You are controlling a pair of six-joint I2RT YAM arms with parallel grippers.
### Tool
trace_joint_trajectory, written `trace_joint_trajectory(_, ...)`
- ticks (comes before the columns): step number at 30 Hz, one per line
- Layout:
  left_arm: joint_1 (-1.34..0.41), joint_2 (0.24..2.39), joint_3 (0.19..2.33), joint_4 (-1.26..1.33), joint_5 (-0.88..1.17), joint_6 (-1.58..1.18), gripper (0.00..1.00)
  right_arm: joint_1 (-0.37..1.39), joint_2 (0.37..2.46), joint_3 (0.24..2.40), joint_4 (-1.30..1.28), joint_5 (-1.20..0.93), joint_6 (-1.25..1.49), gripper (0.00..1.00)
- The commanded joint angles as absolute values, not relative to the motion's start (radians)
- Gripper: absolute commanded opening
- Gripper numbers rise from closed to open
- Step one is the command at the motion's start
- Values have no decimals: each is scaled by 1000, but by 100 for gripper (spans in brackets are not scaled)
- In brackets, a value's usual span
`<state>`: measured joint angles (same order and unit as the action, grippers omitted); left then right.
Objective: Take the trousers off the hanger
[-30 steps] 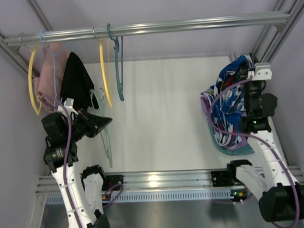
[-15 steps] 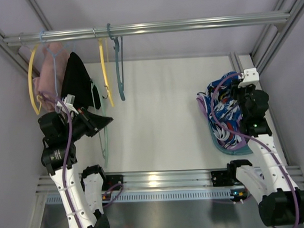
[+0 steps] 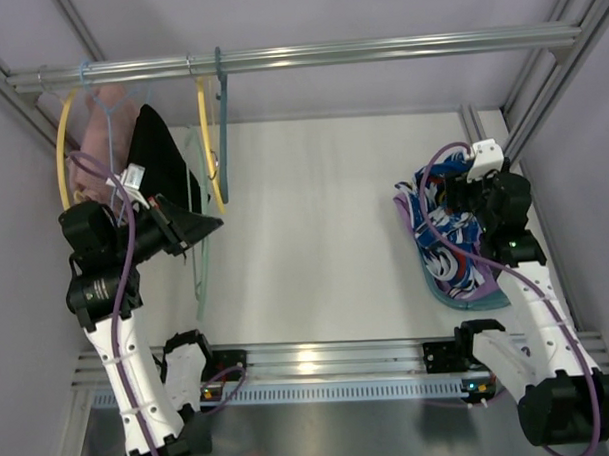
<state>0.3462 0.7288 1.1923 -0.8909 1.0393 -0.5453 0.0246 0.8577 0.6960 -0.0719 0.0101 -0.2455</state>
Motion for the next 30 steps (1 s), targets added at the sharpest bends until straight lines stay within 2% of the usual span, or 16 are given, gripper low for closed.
trace_joint_trajectory(1,350,787,1252,-833,1178,-531,0,15,845,764,-159,-52,-236,78)
trace_joint_trajectory(5,350,755,1270,-810,1128,-587,0,15,825,796,-184,-86,-221,93)
trace_joint_trajectory(7,348,704,1221,-639,1132,-720,0,17,815,818,-202,-95,-212,99)
trace_joint_trajectory(9,350,644,1190,-537,1129,-860,0,15,808,840,-218,-107,-199,99)
trace_joint_trajectory(15,348,673,1203,-339,1114,-1041,0,17,779,888,-242,-138,-184,99)
trace_joint_trajectory(17,348,692,1216,-289,1108,-1074,0,15,772,905,-250,-146,-183,99)
trace_joint_trajectory(21,350,765,1192,-12,1175,-1192,0,17,762,923,-261,-144,-181,99)
trace_joint_trajectory(30,350,893,1157,307,1229,-1319,0,17,721,931,-288,-141,-190,99)
